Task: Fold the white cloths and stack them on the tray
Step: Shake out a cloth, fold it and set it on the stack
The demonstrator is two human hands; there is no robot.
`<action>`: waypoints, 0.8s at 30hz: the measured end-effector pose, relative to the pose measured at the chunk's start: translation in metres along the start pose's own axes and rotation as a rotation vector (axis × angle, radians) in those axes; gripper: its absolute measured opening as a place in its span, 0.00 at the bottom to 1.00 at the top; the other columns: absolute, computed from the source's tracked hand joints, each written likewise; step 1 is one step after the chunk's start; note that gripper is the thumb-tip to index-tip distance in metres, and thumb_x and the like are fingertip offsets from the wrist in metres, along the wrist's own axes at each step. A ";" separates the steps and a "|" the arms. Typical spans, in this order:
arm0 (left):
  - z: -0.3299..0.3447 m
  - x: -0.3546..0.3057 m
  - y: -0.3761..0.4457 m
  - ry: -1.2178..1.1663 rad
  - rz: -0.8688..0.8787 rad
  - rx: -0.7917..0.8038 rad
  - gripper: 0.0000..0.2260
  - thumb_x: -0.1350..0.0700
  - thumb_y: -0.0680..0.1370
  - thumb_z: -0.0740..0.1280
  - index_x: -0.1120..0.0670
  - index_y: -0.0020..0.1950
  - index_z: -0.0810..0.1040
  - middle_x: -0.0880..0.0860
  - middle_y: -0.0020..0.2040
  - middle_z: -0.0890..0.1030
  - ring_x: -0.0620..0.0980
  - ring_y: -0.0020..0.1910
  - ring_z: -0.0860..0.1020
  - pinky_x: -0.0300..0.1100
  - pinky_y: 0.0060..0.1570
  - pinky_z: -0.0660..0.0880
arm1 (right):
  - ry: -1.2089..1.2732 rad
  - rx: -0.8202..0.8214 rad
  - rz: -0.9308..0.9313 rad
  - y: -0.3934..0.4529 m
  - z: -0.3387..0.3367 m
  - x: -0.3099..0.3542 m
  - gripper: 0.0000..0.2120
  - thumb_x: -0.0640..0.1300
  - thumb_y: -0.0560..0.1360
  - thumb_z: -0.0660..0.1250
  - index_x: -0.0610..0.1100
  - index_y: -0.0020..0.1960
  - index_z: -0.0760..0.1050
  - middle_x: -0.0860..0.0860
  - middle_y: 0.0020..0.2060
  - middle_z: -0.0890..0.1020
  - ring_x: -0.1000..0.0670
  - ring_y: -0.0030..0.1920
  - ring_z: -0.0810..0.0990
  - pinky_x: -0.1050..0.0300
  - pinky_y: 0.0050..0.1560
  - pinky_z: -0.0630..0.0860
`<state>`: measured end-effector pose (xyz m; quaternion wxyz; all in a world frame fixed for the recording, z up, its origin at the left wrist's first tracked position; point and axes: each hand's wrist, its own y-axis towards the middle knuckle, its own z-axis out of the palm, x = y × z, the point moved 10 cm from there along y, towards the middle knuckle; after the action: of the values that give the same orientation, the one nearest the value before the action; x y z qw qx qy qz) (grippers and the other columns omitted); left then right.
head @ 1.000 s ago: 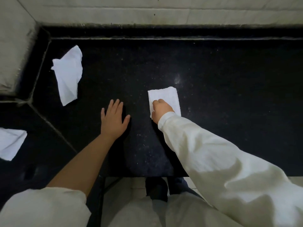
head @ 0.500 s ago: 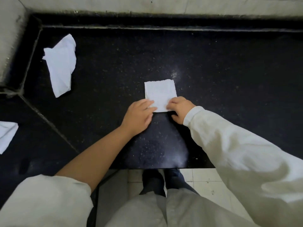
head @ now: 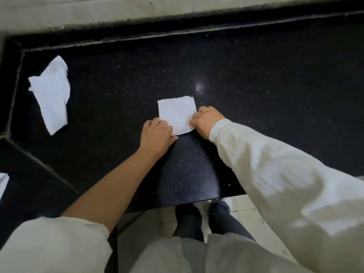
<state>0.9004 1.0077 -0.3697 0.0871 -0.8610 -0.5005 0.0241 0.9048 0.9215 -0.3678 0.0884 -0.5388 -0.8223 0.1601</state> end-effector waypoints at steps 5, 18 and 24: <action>-0.024 -0.051 0.017 0.132 0.206 -0.065 0.12 0.59 0.70 0.55 0.57 0.29 0.74 0.53 0.27 0.79 0.53 0.29 0.77 0.39 0.36 0.72 | 0.318 0.017 0.130 -0.037 -0.003 -0.038 0.16 0.36 0.76 0.57 0.44 0.62 0.74 0.46 0.61 0.76 0.42 0.60 0.75 0.51 0.64 0.70; -0.183 -0.468 0.045 0.074 1.091 -0.609 0.05 0.55 0.70 0.55 0.55 0.42 0.65 0.52 0.28 0.75 0.51 0.24 0.75 0.37 0.21 0.68 | 0.472 -0.622 0.732 -0.408 0.006 -0.315 0.07 0.35 0.65 0.67 0.33 0.42 0.78 0.36 0.41 0.80 0.40 0.38 0.82 0.59 0.37 0.72; -0.231 -0.677 0.018 0.164 1.325 -0.601 0.09 0.55 0.68 0.55 0.56 0.34 0.72 0.52 0.26 0.74 0.51 0.21 0.73 0.37 0.17 0.64 | 0.289 -0.480 0.864 -0.586 0.024 -0.415 0.11 0.42 0.74 0.61 0.36 0.46 0.80 0.39 0.42 0.81 0.43 0.46 0.82 0.59 0.45 0.70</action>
<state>0.6088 0.3830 -0.1764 -0.1488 -0.9689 0.1482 -0.1312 0.5620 0.3222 -0.1691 0.0007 -0.8512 -0.5176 -0.0874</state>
